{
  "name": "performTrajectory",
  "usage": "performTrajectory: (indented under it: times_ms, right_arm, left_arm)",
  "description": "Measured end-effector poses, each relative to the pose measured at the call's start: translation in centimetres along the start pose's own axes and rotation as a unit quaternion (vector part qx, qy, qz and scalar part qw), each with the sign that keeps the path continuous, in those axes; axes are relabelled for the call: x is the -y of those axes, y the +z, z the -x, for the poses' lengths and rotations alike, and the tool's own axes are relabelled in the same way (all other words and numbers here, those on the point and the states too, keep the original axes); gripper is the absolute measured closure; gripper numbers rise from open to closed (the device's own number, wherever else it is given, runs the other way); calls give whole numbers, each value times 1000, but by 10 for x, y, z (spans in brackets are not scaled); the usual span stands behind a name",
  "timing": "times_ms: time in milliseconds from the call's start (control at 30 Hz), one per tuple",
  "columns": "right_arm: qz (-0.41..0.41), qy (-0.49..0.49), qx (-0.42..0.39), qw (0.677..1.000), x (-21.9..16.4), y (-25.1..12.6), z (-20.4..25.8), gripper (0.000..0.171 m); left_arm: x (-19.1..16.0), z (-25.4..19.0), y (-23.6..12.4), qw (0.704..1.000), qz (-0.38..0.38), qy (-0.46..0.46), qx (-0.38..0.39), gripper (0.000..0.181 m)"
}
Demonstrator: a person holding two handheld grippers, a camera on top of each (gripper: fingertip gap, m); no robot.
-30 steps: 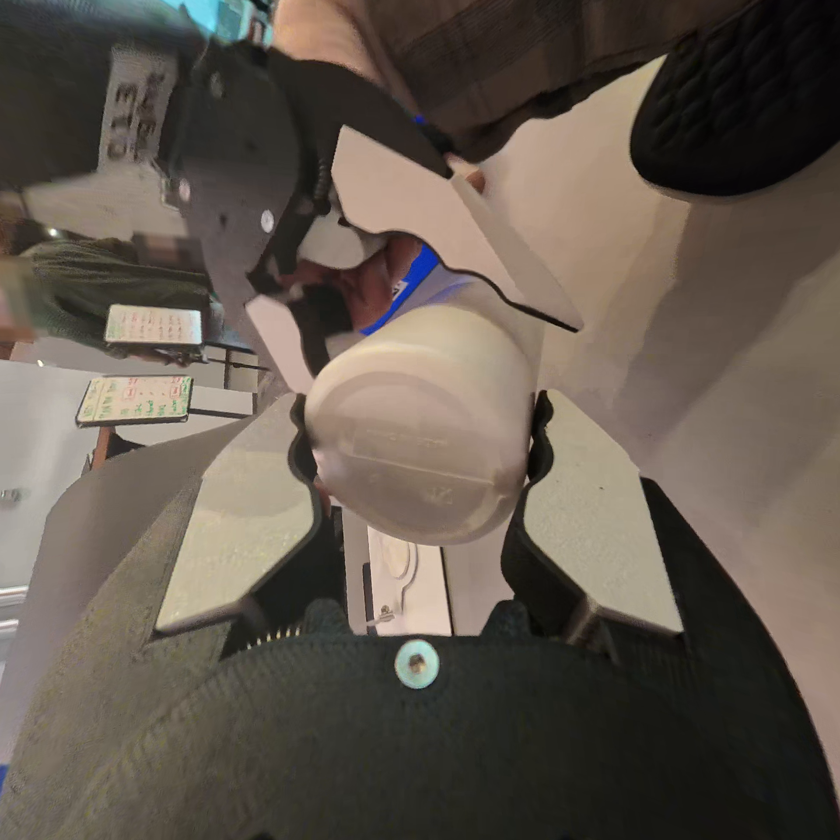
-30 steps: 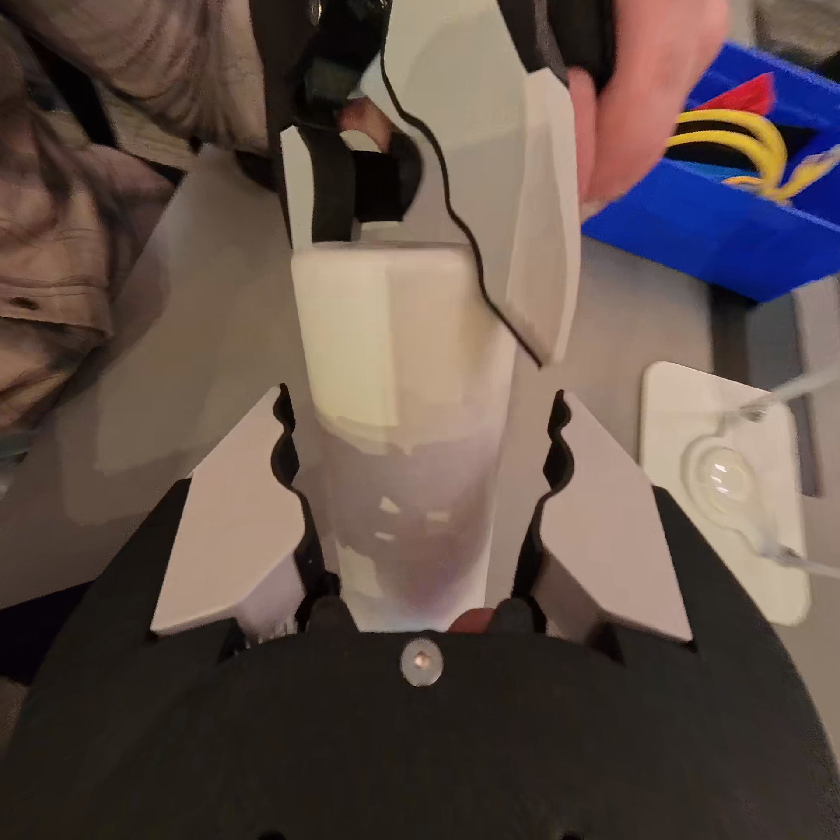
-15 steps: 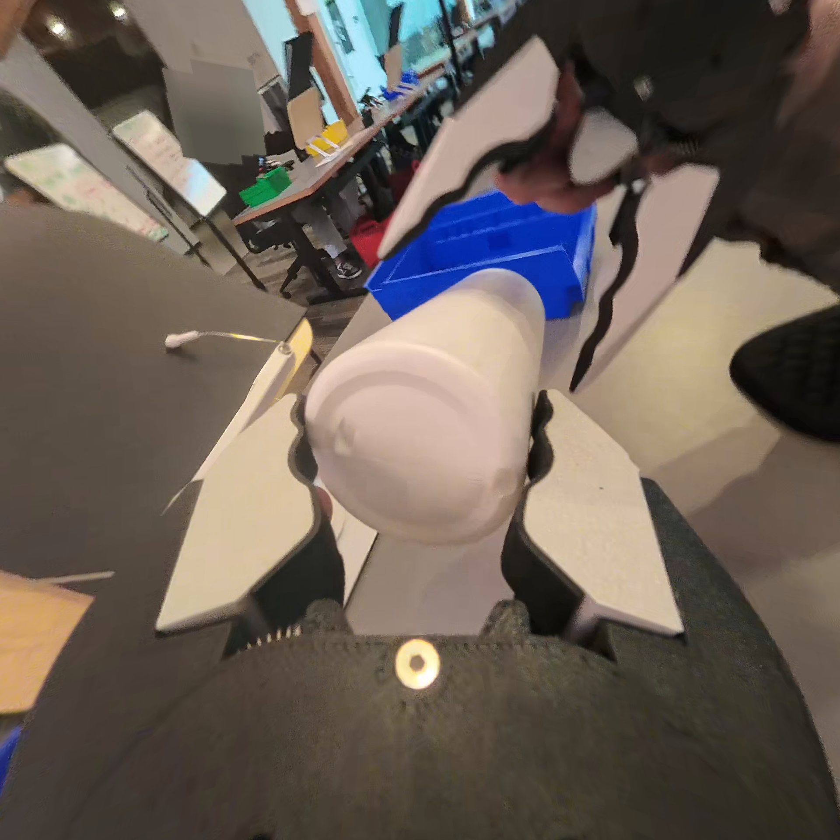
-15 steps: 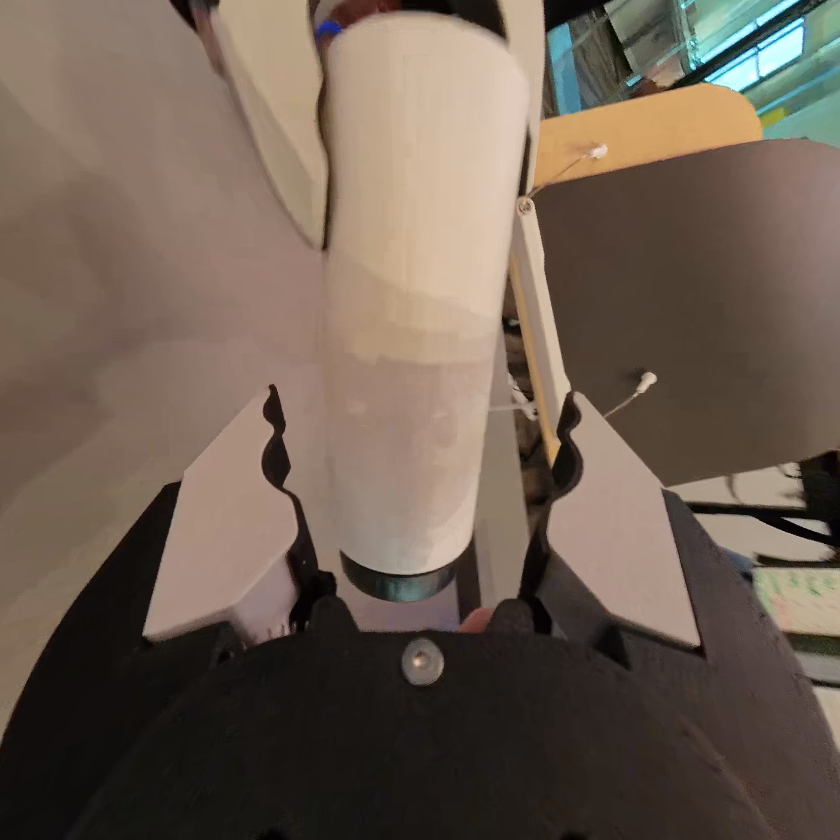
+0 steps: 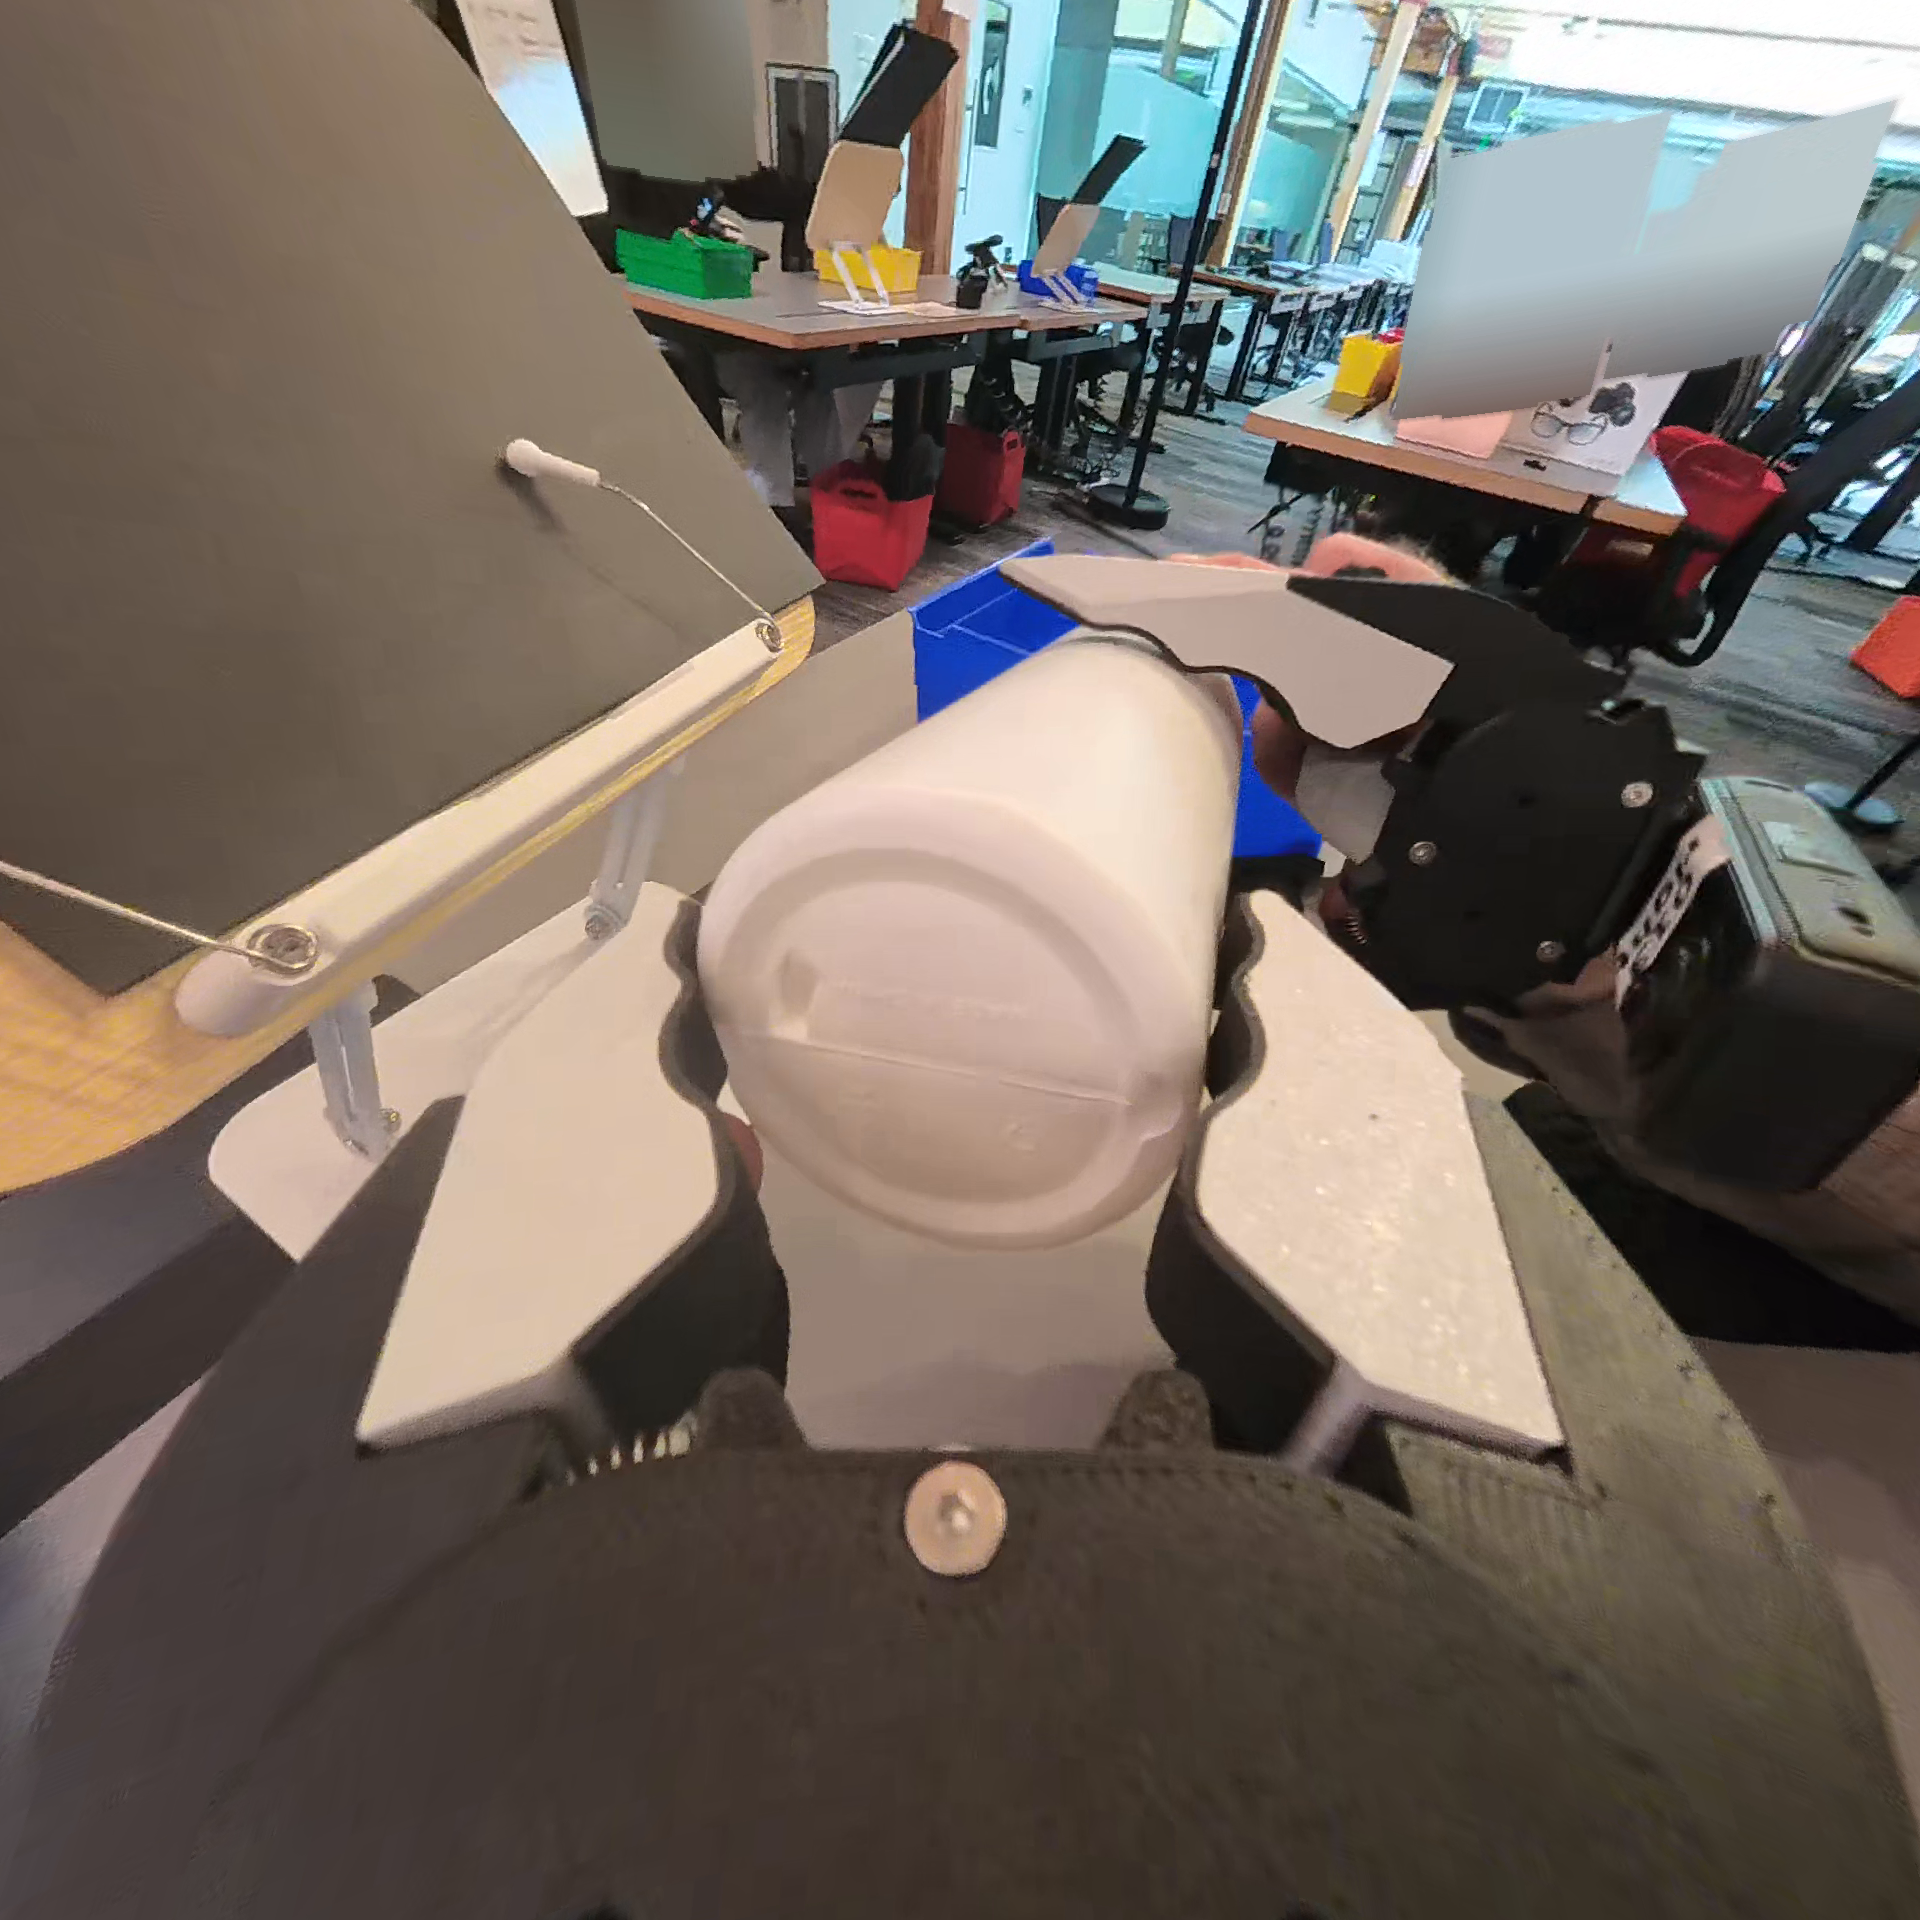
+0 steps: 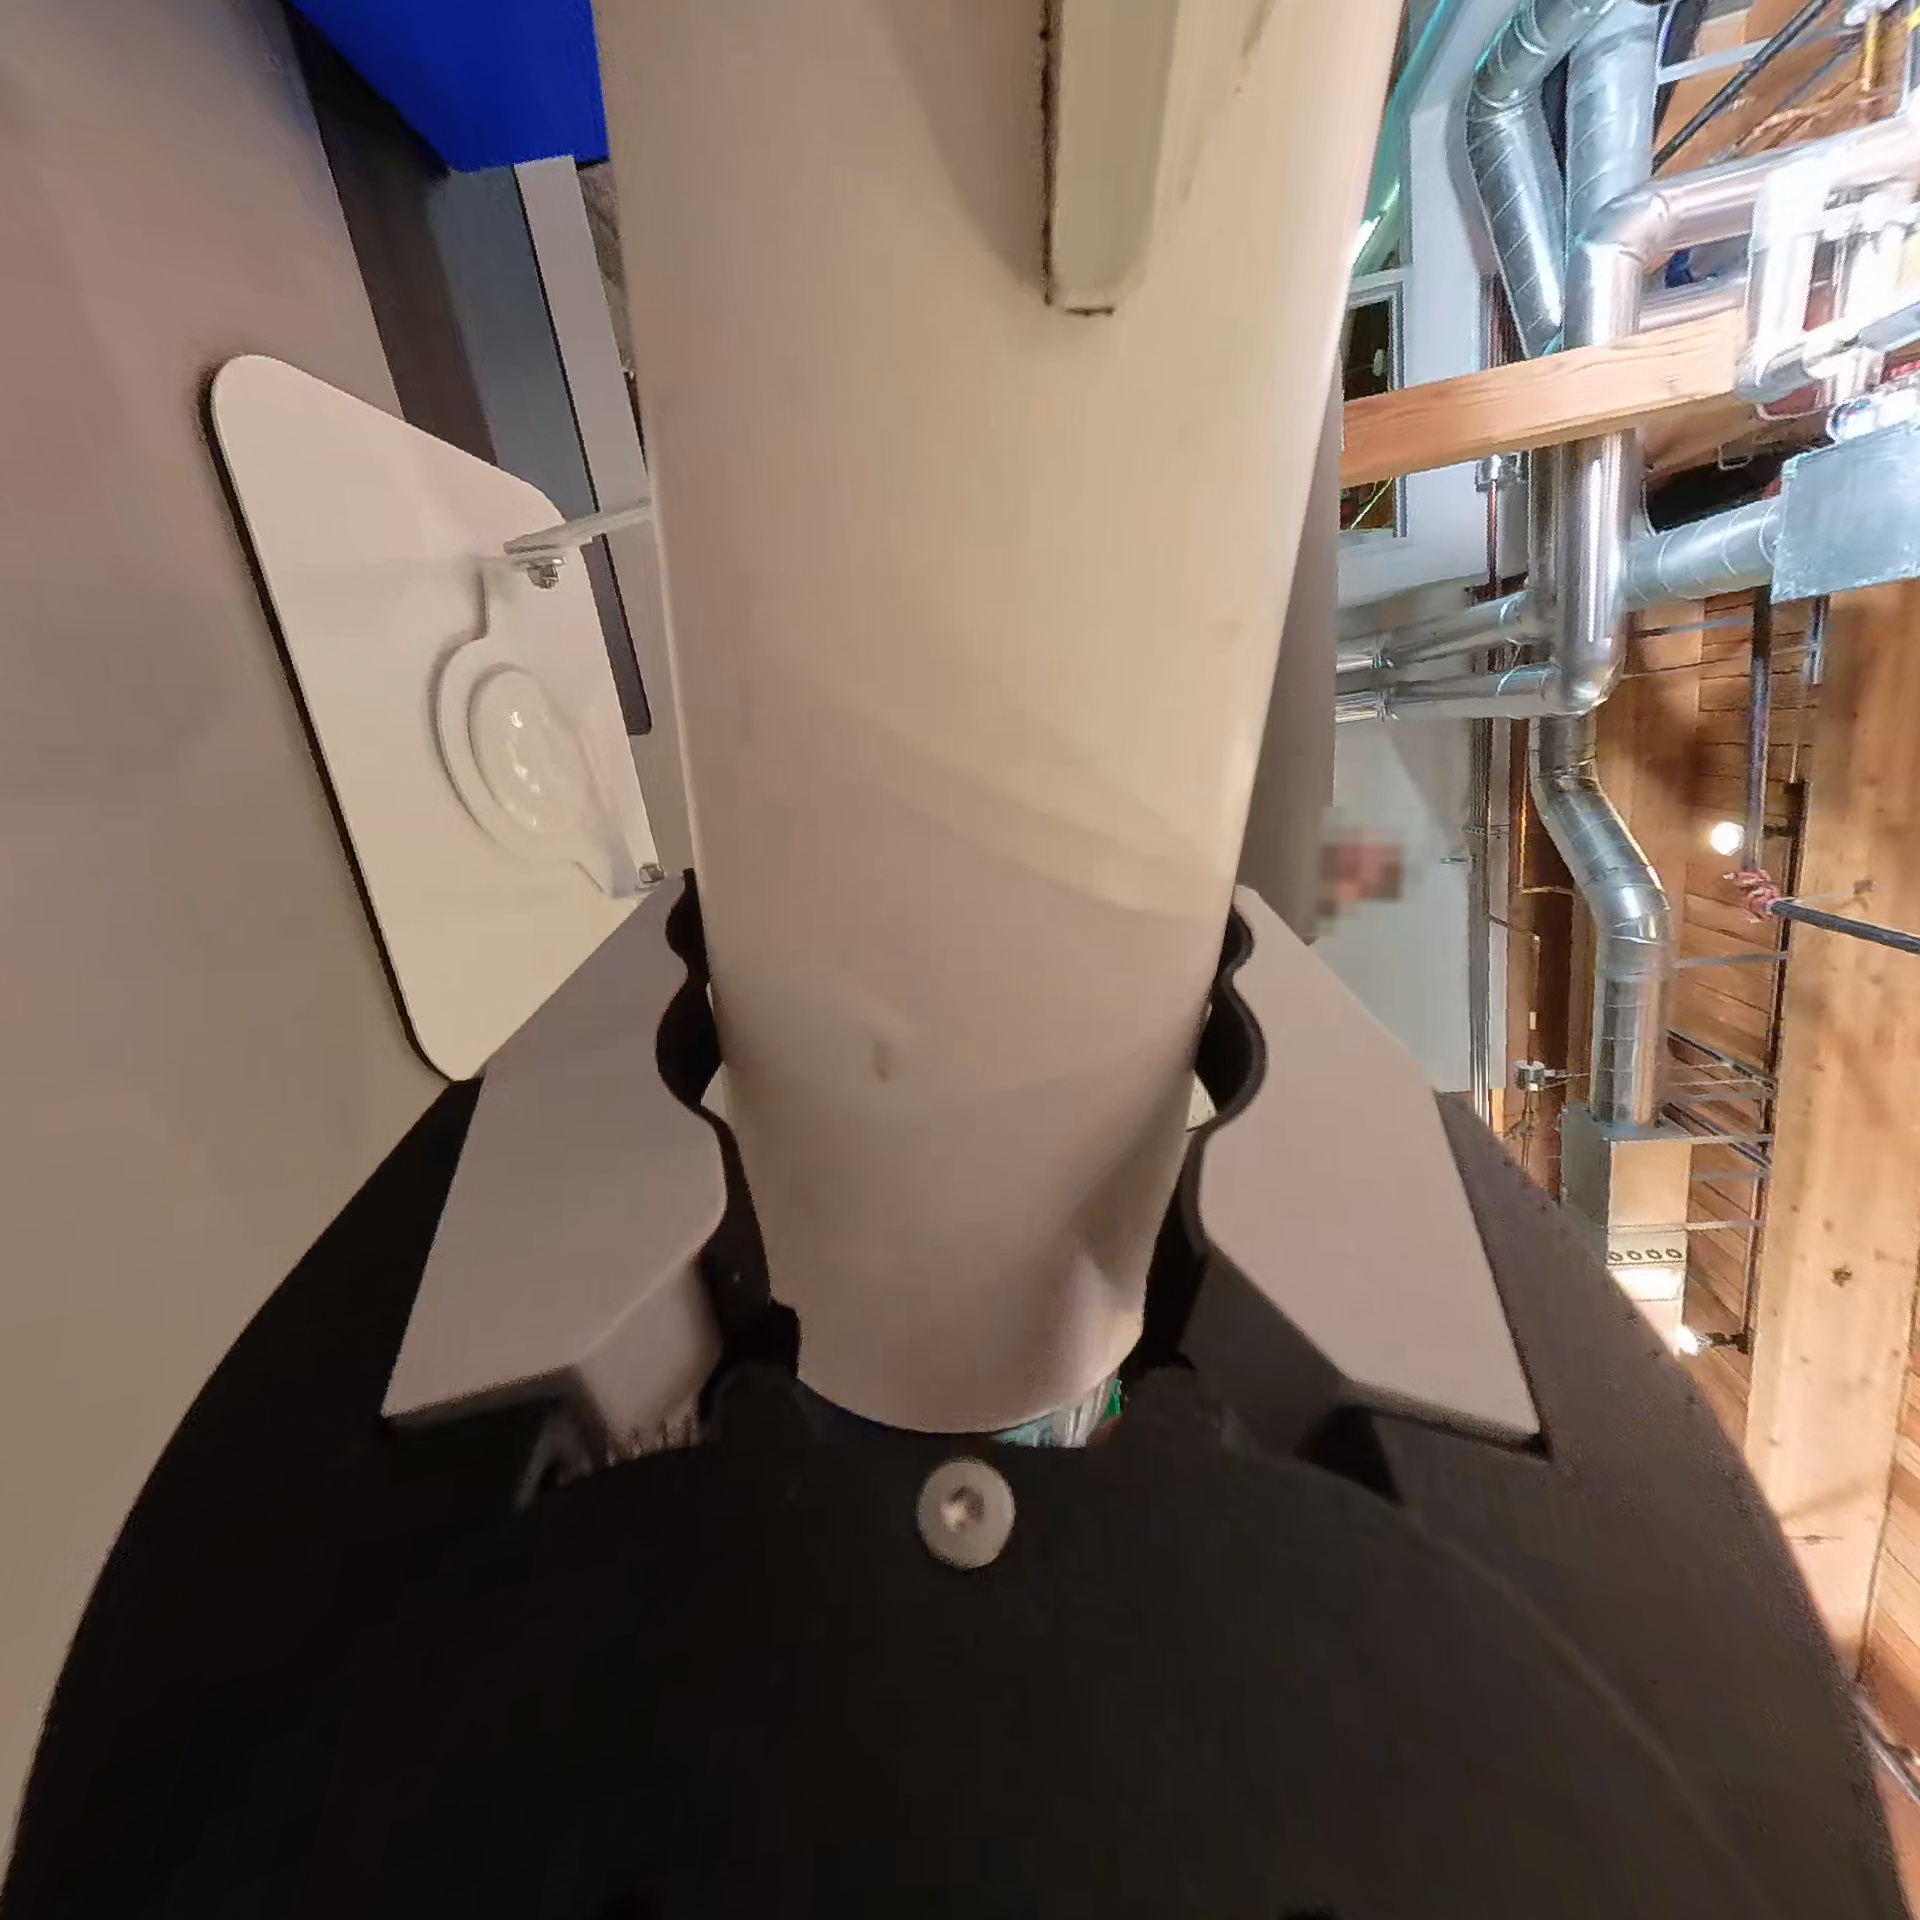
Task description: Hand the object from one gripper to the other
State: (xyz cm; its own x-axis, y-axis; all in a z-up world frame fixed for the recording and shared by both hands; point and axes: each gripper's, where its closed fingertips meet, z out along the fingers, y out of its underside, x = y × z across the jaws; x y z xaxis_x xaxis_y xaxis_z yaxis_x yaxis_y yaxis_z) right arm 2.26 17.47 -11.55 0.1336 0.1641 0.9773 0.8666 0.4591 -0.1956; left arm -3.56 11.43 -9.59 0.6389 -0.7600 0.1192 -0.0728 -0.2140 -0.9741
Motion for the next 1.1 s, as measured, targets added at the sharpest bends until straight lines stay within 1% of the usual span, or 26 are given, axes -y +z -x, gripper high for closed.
performTrajectory:
  times_ms: [133, 267, 333, 367, 433, 500, 533, 600, 633, 733, 767, 833, 900, 933, 1000, 1033, 1100]
  right_arm:
    - [-18, 15, -8, 1000, 1, -1, -1, 80]
    - [-30, 52, 13, 998, 0, -4, -4, 82]
    - [-37, 81, 39, 995, -3, -6, -4, 82]
    - [-38, 89, 59, 994, -5, -7, -1, 82]
    - [-47, 119, 114, 985, -9, -12, 7, 82]
    - [-51, 139, 176, 973, -14, -18, 19, 82]
    - [-53, 154, 208, 965, -16, -22, 25, 82]
    - [-58, 188, 261, 945, -19, -29, 34, 82]
    - [-58, 199, 287, 935, -20, -33, 40, 81]
    - [-55, 230, 341, 910, -20, -44, 49, 82]
    - [-58, 247, 359, 898, -17, -48, 50, 82]
    - [-58, 280, 395, 873, -12, -55, 55, 82]
    - [-39, 307, 422, 852, -16, -58, 62, 82]
    - [-32, 316, 440, 840, -17, -61, 67, 81]
    - [-27, 326, 474, 817, -17, -68, 78, 81]
    - [-27, 329, 493, 805, -16, -72, 83, 81]
    - [-21, 331, 513, 792, -15, -76, 90, 81]
  left_arm:
    - [3, -3, 0, 1000, 4, 17, 15, 89]
    - [14, -14, -2, 999, -20, 51, 6, 90]
    - [22, -18, -5, 994, -31, 98, 22, 90]
    - [26, -21, -7, 990, -37, 133, 33, 87]
    - [34, -27, -13, 977, -44, 202, 55, 84]
    - [41, -38, -17, 952, -52, 291, 78, 79]
    - [43, -42, -18, 935, -54, 338, 96, 79]
    - [40, -47, -15, 893, -25, 428, 136, 78]
    - [38, -48, -12, 874, -11, 461, 154, 78]
    - [31, -55, 1, 828, 17, 528, 188, 79]
    - [28, -54, 6, 807, 30, 553, 205, 77]
    - [20, -49, 14, 753, 62, 610, 239, 73]
    - [13, -47, 23, 708, 78, 653, 257, 74]
    - [7, -44, 27, 689, 91, 669, 263, 71]
    - [-9, -38, 37, 670, 124, 683, 262, 71]
    - [-17, -37, 43, 666, 133, 687, 258, 71]
    - [-31, -34, 54, 657, 149, 695, 252, 70]
